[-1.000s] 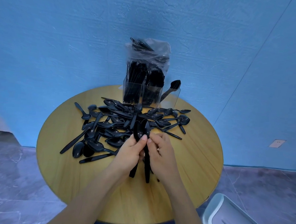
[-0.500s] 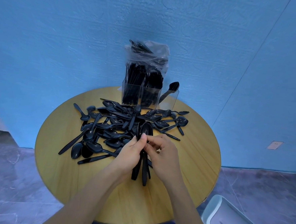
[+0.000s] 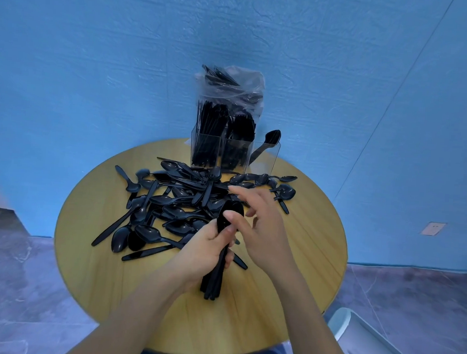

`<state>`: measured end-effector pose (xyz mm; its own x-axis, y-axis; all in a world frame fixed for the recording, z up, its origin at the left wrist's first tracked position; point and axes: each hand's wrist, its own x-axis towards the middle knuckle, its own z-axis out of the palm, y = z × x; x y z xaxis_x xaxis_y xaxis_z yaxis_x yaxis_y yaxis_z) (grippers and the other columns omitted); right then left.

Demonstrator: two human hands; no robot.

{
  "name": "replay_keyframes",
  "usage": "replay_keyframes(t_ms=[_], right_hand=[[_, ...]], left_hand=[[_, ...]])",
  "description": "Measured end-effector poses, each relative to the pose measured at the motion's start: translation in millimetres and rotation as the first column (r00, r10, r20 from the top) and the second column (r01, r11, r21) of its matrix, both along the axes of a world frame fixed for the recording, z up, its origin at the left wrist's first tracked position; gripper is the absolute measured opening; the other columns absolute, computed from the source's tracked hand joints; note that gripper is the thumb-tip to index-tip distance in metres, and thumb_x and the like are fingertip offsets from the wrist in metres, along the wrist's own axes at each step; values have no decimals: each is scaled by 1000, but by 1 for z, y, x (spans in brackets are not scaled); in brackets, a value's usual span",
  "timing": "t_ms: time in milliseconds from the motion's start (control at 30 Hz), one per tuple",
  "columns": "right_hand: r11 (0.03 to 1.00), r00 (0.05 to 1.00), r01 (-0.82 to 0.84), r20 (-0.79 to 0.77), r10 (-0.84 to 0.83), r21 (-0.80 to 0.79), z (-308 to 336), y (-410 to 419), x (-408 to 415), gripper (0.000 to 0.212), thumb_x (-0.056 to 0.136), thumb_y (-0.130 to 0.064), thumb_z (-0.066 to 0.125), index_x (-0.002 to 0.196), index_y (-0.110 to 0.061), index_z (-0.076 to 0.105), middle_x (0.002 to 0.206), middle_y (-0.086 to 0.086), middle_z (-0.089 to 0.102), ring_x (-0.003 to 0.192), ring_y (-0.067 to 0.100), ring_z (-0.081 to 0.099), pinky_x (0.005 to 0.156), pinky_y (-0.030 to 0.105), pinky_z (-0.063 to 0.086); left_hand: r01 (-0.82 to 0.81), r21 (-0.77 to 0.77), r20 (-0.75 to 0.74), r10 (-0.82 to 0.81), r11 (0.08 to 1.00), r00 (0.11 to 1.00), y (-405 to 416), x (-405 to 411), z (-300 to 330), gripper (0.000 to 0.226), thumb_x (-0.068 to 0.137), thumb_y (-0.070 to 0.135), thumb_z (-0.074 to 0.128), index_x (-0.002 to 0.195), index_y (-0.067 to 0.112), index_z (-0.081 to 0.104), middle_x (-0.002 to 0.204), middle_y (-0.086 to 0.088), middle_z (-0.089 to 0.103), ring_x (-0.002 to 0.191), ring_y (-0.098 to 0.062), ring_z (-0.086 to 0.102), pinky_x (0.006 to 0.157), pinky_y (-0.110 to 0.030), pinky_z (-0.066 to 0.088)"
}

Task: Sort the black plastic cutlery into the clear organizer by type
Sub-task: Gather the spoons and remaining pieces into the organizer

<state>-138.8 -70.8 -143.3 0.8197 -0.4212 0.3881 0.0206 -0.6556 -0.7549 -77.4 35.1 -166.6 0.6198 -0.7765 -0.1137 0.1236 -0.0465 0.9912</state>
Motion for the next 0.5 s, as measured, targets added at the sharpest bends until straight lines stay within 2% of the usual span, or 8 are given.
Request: replay_keyframes(t_ms=[67, 133, 200, 267, 333, 400, 467, 500], right_hand=[[996, 999, -50, -18, 48, -79, 1, -3, 6, 24, 90, -27, 60, 113, -30, 65, 100, -15, 49, 95, -3, 44, 81, 10, 34], [995, 999, -38, 5, 39, -91, 3, -7, 12, 10, 89, -26, 62, 94, -28, 71, 93, -14, 53, 96, 7, 49, 81, 17, 37], [998, 999, 5, 32, -2, -67, 5, -11, 14, 8, 87, -23, 65, 81, -24, 70, 85, -15, 54, 87, 4, 51, 75, 18, 38], [997, 997, 54, 53, -51, -46, 9, -14, 15, 8, 86, -21, 67, 77, -21, 69, 79, -15, 52, 77, -1, 49, 68, 13, 35], [994, 992, 104, 78, -101, -29, 10, -16, 16, 10, 84, -18, 69, 78, -23, 63, 77, -14, 51, 72, -5, 47, 65, 9, 35], [994, 992, 111, 70, -109, -20, 10, -16, 16, 11, 85, -16, 67, 86, -23, 58, 78, -10, 52, 70, -7, 46, 64, 7, 36], [995, 997, 73, 10, -72, -68, 7, -15, 15, 7, 91, -19, 59, 98, -20, 61, 86, -6, 53, 71, -5, 46, 65, 7, 35], [995, 999, 40, -15, -42, -87, 4, -15, 15, 13, 95, -22, 53, 104, -19, 62, 91, -4, 53, 75, -4, 46, 67, 6, 35]], left_hand=[[2, 6, 3, -2, 1000, 1000, 1, -2, 2, 22, 101, 25, 38, 85, 11, 43, 69, 1, 41, 50, -7, 43, 50, -20, 41], [5, -3, 0, -5, 1000, 1000, 2, -2, 2, 17, 100, 23, 41, 90, 11, 45, 72, 1, 43, 51, -6, 43, 51, -21, 40], [13, -5, 41, -13, 1000, 999, 5, -2, 2, 13, 99, 21, 43, 93, 11, 48, 72, 2, 46, 51, -6, 43, 52, -21, 40], [6, -4, 68, -5, 1000, 998, 6, -2, 1, 11, 99, 19, 45, 93, 11, 49, 70, 3, 48, 52, -6, 43, 54, -22, 40], [-1, -6, 67, 1, 1000, 998, 6, -2, 1, 9, 98, 19, 46, 93, 13, 51, 70, 4, 50, 53, -7, 42, 55, -23, 40], [-4, 8, 85, 3, 1000, 996, 5, -2, 1, 8, 99, 19, 45, 94, 15, 51, 71, 5, 52, 53, -6, 41, 56, -23, 39], [-21, 19, 111, 18, 1000, 994, 5, -3, 0, 10, 99, 19, 44, 94, 15, 51, 72, 6, 52, 53, -6, 41, 56, -23, 39], [-33, 20, 123, 30, 999, 992, 6, -2, 0, 11, 100, 18, 43, 93, 14, 50, 72, 6, 53, 52, -5, 41, 55, -23, 38]])
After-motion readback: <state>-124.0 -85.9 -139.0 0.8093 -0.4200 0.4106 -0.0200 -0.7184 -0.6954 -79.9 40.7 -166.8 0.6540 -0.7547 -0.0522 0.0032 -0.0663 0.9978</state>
